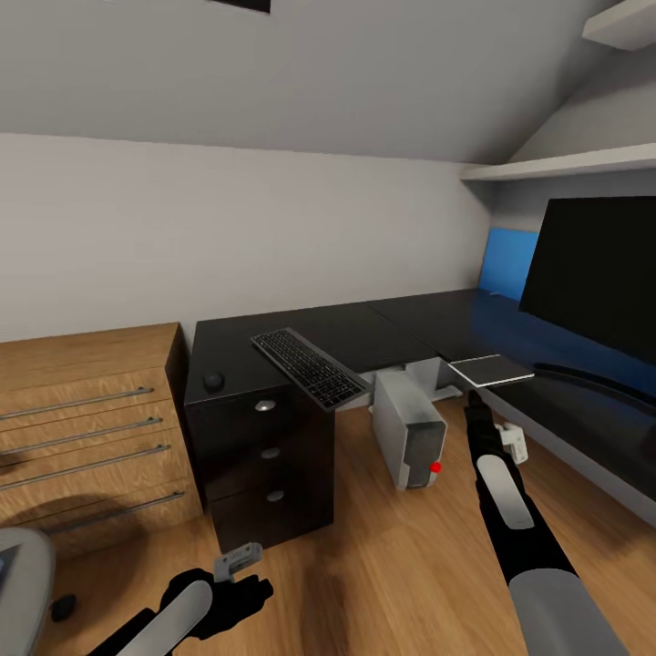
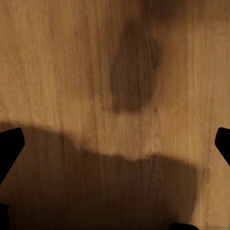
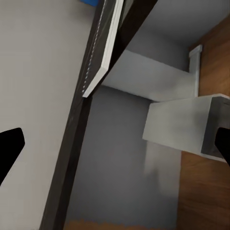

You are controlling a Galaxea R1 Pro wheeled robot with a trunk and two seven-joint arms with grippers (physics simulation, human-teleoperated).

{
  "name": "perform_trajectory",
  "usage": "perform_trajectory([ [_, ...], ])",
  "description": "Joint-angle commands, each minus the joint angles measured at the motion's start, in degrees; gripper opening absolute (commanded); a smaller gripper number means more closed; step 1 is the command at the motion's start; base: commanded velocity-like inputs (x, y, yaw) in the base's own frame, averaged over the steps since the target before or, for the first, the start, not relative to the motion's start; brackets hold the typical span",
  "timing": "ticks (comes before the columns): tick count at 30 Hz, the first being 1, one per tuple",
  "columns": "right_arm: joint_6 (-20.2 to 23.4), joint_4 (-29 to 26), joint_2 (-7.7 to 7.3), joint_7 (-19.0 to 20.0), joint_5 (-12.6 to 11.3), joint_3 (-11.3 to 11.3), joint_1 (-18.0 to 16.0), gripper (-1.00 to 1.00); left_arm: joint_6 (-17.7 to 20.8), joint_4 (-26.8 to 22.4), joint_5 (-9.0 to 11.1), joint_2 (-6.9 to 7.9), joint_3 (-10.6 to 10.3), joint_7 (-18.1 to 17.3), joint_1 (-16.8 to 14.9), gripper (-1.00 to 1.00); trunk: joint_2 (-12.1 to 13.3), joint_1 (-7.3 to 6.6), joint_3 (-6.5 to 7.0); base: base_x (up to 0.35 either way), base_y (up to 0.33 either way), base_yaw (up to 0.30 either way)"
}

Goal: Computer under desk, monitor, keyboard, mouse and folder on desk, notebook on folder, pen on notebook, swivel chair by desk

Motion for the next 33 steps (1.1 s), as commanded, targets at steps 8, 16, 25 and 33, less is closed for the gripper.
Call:
perform_trajectory([
  [8,-0.4,-0.1,0.19,0.1,-7.0,0.0,0.0,1.00,0.0,-0.1,0.2,-0.10,-1.4,0.4,-0.1,1.00,0.0,-0.01,-0.06,0.000,0.000,0.000],
  [16,-2.9,-0.1,0.13,0.5,-16.1,0.0,0.0,1.00,0.0,-0.1,0.2,-0.15,-1.8,0.4,-0.1,1.00,0.0,-0.01,-0.06,0.000,0.000,0.000],
  [25,-16.0,0.2,1.50,1.0,-17.4,3.2,0.0,1.00,0.0,-0.1,0.2,-0.15,-1.8,0.4,-0.1,1.00,0.0,-0.01,-0.06,0.000,0.000,0.000],
  [33,-17.4,0.3,1.97,5.7,-17.0,5.8,0.0,1.00,0.0,-0.1,0.2,-0.19,-1.8,0.4,-0.1,1.00,0.0,-0.01,-0.06,0.000,0.000,0.000],
])
